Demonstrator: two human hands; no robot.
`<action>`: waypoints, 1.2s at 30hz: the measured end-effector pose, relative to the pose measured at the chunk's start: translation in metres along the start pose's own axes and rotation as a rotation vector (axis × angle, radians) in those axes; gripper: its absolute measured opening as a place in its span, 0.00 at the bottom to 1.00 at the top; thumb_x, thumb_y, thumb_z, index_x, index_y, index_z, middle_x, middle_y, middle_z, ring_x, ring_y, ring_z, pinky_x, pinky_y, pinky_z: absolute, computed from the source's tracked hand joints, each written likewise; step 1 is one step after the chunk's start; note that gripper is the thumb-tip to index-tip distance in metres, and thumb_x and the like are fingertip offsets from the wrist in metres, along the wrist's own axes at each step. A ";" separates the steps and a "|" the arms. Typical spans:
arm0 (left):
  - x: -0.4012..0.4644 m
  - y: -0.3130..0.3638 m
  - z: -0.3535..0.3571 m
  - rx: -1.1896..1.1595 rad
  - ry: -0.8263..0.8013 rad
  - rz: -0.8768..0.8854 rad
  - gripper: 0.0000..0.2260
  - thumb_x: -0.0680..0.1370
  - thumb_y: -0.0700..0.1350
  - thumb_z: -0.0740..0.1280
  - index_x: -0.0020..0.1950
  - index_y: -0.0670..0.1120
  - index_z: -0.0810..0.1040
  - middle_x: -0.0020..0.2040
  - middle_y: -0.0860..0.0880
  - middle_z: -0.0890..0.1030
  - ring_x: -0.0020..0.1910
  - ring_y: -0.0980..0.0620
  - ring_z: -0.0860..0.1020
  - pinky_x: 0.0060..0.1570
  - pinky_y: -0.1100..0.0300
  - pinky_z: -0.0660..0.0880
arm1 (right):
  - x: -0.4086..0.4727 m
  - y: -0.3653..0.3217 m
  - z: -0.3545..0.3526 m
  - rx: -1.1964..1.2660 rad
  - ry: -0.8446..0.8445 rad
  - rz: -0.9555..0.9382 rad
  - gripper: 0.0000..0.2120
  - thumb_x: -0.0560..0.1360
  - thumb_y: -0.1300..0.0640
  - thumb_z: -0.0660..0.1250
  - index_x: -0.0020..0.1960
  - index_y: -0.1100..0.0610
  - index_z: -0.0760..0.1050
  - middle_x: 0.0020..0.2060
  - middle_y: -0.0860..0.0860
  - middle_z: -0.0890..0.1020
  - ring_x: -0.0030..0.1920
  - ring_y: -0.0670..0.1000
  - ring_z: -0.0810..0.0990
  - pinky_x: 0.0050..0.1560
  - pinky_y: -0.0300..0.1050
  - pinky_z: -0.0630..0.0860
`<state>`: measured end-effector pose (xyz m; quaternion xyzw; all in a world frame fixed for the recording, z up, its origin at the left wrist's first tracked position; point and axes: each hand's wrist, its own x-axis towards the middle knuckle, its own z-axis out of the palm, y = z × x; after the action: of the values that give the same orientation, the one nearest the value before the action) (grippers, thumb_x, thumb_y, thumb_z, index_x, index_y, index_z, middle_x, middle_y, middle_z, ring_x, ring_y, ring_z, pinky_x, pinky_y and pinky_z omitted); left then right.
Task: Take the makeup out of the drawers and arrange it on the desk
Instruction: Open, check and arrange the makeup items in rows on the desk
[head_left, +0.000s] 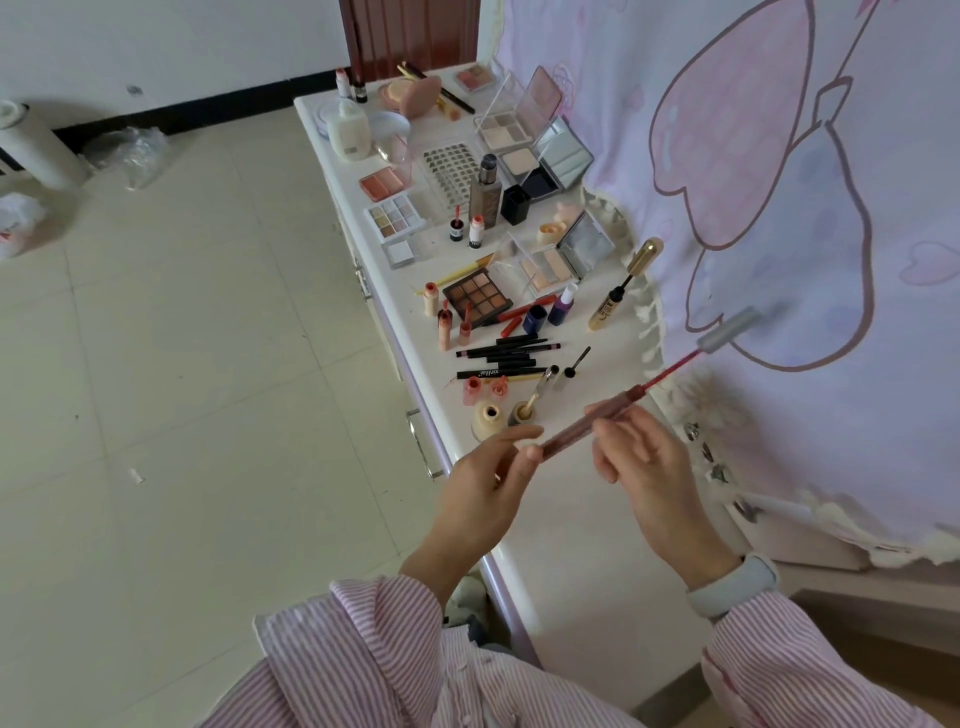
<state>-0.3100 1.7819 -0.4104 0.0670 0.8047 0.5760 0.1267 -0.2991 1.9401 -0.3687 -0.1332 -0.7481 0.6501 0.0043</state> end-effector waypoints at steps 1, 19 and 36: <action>0.001 -0.002 0.000 -0.002 0.076 -0.017 0.15 0.78 0.55 0.57 0.57 0.49 0.77 0.33 0.52 0.75 0.28 0.59 0.68 0.32 0.64 0.66 | 0.004 0.000 -0.004 -0.012 0.065 -0.046 0.08 0.77 0.63 0.61 0.45 0.52 0.75 0.32 0.51 0.77 0.29 0.48 0.71 0.30 0.39 0.67; 0.018 -0.065 -0.006 0.689 -0.201 -0.386 0.46 0.73 0.62 0.63 0.74 0.49 0.32 0.74 0.54 0.32 0.73 0.47 0.34 0.72 0.47 0.50 | 0.138 0.054 -0.022 -0.408 0.251 -0.051 0.03 0.78 0.63 0.57 0.50 0.58 0.67 0.42 0.55 0.81 0.47 0.56 0.81 0.52 0.58 0.77; 0.018 -0.067 -0.008 0.704 -0.235 -0.401 0.46 0.73 0.64 0.62 0.72 0.50 0.30 0.69 0.57 0.27 0.72 0.47 0.31 0.72 0.46 0.45 | 0.144 0.073 -0.013 -0.561 0.184 0.007 0.09 0.78 0.62 0.59 0.56 0.65 0.69 0.49 0.62 0.78 0.48 0.60 0.78 0.49 0.55 0.76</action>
<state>-0.3272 1.7574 -0.4731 0.0133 0.9297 0.2182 0.2965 -0.4214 1.9908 -0.4616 -0.1899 -0.8946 0.4032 0.0330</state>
